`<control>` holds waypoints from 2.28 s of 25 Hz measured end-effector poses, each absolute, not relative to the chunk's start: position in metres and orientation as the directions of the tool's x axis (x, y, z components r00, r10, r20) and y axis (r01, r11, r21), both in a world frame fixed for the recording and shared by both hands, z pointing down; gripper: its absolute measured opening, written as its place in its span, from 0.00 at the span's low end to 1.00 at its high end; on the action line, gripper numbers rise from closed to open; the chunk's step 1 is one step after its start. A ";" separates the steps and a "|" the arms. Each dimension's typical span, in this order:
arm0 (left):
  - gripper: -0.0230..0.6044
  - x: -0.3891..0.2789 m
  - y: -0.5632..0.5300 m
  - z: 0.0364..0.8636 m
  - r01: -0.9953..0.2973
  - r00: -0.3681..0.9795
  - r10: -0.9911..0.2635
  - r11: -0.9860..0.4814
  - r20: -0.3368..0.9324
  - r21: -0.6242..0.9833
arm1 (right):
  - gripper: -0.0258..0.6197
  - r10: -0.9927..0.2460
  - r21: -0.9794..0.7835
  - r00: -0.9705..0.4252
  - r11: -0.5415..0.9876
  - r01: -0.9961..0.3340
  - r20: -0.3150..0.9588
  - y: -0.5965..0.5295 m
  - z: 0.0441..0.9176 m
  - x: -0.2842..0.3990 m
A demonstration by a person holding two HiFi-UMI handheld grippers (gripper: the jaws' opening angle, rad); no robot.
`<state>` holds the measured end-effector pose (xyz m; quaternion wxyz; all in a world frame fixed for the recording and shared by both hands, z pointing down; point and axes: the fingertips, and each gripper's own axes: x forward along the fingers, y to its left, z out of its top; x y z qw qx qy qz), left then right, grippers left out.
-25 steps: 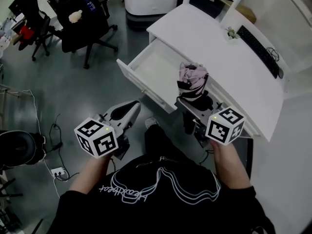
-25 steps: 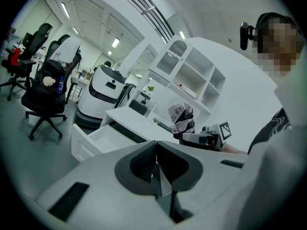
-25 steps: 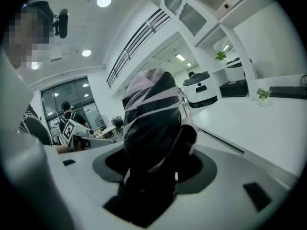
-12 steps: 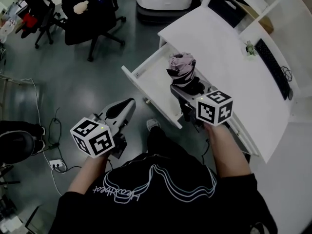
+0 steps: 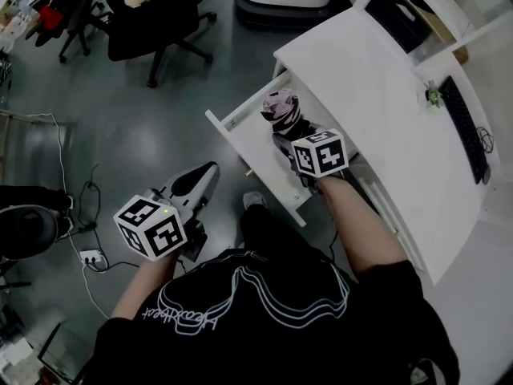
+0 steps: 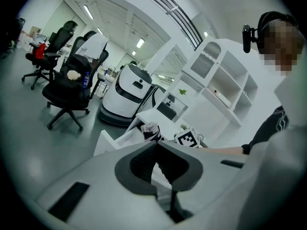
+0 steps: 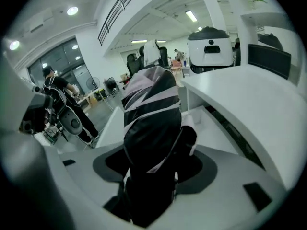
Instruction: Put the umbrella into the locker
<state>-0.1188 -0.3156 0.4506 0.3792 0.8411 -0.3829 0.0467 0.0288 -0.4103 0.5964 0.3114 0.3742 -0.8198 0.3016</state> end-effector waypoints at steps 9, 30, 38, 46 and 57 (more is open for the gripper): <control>0.05 -0.142 -0.332 0.469 -0.718 0.658 -0.621 -0.347 0.426 0.603 | 0.45 -0.287 -0.144 -0.372 0.588 -0.796 0.883 -0.421 0.696 0.032; 0.05 -0.158 -0.355 0.516 -0.715 0.671 -0.581 -0.341 0.461 0.611 | 0.52 -0.198 -0.069 -0.252 0.643 -0.763 0.947 -0.420 0.768 0.033; 0.05 -0.138 -0.354 0.511 -0.670 0.721 -0.548 -0.395 0.424 0.629 | 0.74 -0.241 -0.160 -0.333 0.539 -0.827 0.912 -0.420 0.739 0.046; 0.05 -0.129 -0.337 0.489 -0.637 0.755 -0.531 -0.450 0.386 0.626 | 0.49 -0.515 -0.255 -0.535 0.517 -0.817 0.670 -0.407 0.599 0.040; 0.05 -0.095 -0.296 0.405 -0.531 0.829 -0.510 -0.585 0.231 0.613 | 0.04 -0.692 -0.264 -0.688 0.638 -0.724 0.217 -0.325 0.388 0.019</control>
